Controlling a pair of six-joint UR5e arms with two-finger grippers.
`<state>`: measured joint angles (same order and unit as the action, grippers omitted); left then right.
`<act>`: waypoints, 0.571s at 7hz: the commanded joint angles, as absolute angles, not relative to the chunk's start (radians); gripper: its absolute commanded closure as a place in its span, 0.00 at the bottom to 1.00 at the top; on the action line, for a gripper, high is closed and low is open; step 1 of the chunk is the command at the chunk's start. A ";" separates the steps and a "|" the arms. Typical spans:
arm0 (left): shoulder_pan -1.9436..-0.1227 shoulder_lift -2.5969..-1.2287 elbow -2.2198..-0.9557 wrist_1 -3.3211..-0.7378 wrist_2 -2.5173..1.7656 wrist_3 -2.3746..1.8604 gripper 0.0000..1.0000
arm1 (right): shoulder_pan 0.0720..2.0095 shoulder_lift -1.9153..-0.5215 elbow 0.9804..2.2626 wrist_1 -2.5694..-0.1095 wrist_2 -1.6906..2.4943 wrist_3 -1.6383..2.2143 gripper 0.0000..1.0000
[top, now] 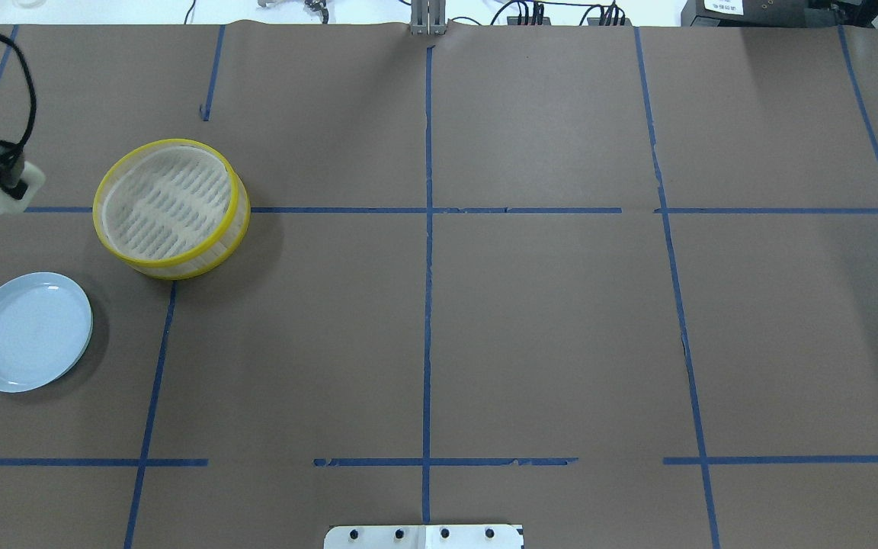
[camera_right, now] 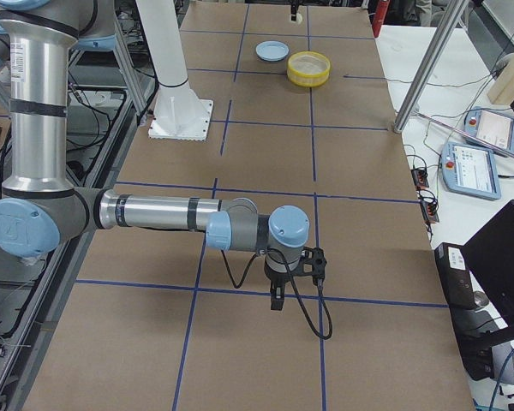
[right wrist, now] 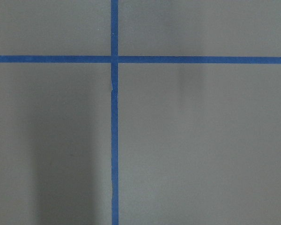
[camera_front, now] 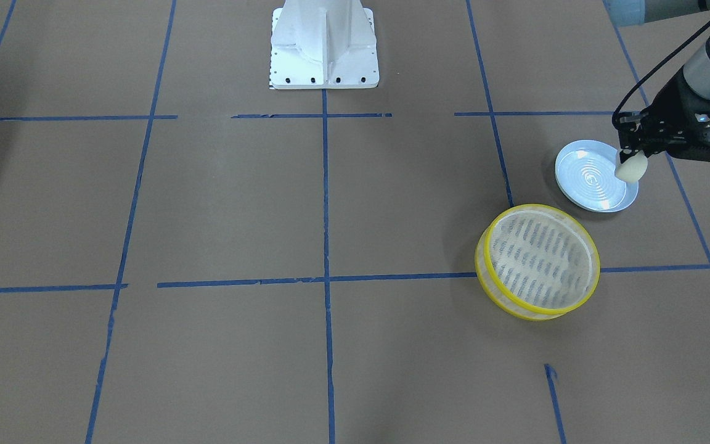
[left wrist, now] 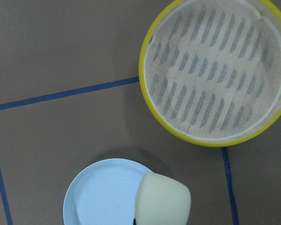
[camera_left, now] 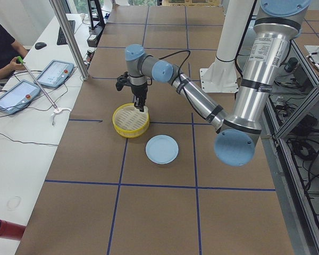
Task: Place bun in steamer
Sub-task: 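Lift the bun with the left gripper and carry it over the steamer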
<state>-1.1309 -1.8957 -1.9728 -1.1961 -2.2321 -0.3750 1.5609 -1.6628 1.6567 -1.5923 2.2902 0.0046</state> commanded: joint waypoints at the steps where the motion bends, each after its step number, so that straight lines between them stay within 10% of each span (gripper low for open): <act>1: -1.027 -2.100 -1.745 -1.198 -2.241 -0.390 0.74 | 1.562 -1.663 1.657 -1.592 2.290 0.005 0.00; 4: -0.970 -2.099 -1.475 -1.587 -2.233 -0.502 0.74 | 1.562 -1.663 1.657 -1.592 2.290 0.005 0.00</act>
<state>-0.9940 -2.0984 -1.5623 -1.4697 -2.2364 -0.4732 1.5611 -1.6628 1.6567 -1.5923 2.2902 0.0046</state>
